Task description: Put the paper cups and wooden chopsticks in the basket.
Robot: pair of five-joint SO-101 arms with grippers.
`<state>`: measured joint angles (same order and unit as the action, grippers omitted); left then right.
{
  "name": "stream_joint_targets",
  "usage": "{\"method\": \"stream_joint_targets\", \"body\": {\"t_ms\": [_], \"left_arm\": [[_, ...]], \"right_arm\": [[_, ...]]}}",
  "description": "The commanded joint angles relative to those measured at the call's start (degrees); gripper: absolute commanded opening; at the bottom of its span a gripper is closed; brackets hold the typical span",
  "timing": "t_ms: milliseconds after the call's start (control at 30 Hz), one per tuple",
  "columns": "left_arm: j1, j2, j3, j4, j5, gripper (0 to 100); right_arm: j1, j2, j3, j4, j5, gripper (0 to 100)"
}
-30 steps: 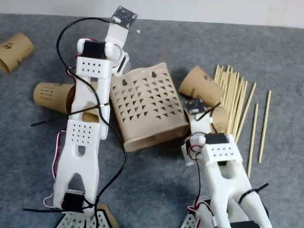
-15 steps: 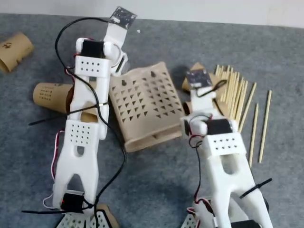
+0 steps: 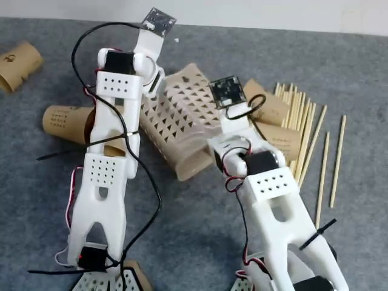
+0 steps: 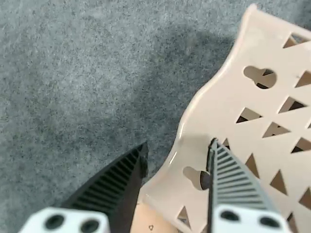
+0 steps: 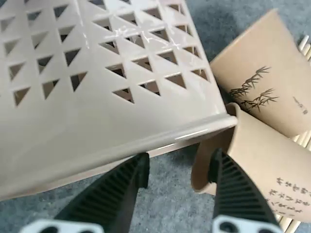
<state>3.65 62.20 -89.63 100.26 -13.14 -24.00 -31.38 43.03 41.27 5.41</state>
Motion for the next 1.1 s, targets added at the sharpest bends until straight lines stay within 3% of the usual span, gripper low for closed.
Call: {"method": "stream_joint_targets", "body": {"t_ms": [0, 500, 767, 900, 1067], "left_arm": [[1.2, -1.1, 0.1, 0.6, -0.6, 23], [-4.6, -1.1, 0.1, 0.6, -0.6, 23], [-5.2, -0.5, 1.3, -2.6, -0.6, 23], [-5.6, 1.8, 2.9, -6.1, -0.6, 23], [-5.6, 2.9, 3.1, -8.1, -0.6, 23]], "right_arm": [[-1.0, -2.6, -3.0, -2.0, -0.5, 22.0], [7.3, -12.4, -3.0, -2.1, -0.4, 22.0], [-3.0, -2.5, -1.6, -7.5, -0.5, 22.0], [-3.6, 6.4, 1.5, -14.5, -0.3, 22.0], [-1.6, 12.7, 1.8, -15.3, -0.3, 22.0]]}}
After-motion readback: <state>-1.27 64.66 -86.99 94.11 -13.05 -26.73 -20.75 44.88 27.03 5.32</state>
